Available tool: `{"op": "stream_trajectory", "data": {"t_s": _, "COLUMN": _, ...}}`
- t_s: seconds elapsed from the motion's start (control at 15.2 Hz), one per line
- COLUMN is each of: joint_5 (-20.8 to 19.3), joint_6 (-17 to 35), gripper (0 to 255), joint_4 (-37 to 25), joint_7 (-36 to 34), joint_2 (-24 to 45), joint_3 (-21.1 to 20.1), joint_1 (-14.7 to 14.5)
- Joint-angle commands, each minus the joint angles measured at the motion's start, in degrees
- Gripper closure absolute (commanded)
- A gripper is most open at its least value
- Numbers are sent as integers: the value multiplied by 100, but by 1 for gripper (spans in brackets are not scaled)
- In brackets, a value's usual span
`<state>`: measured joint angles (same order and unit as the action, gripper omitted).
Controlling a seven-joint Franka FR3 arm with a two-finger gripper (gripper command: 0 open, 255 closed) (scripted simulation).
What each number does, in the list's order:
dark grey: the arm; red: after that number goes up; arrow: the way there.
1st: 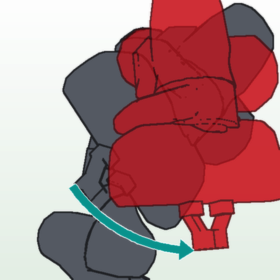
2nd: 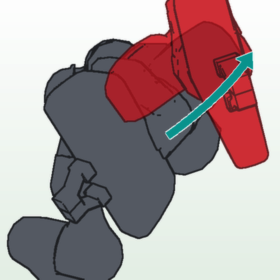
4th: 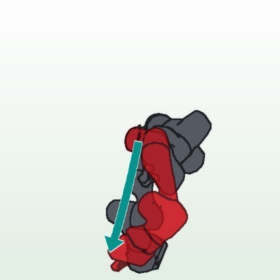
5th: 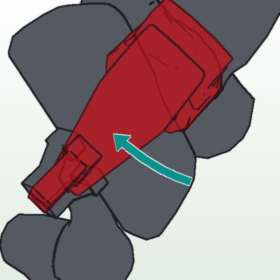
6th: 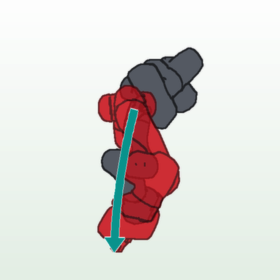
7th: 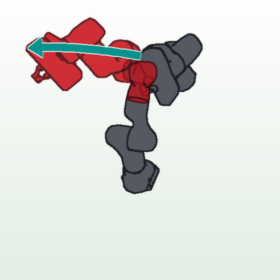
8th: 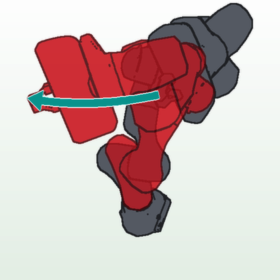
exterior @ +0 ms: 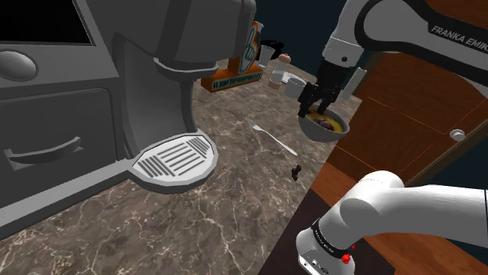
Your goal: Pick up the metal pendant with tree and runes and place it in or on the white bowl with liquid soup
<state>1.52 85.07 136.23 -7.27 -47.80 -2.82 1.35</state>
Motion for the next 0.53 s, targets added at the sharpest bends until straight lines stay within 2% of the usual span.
{"op": "stream_trajectory", "data": {"t_s": 0.0, "joint_5": 0, "joint_6": 0, "gripper": 0, "joint_4": 0, "joint_7": 0, "joint_2": 0, "joint_3": 0, "joint_1": 0}}
{"op": "stream_trajectory", "data": {"t_s": 0.46, "joint_5": 169, "joint_6": 487, "gripper": 0, "joint_4": 1152, "joint_7": 2773, "joint_2": -715, "joint_3": 293, "joint_1": -1628}}
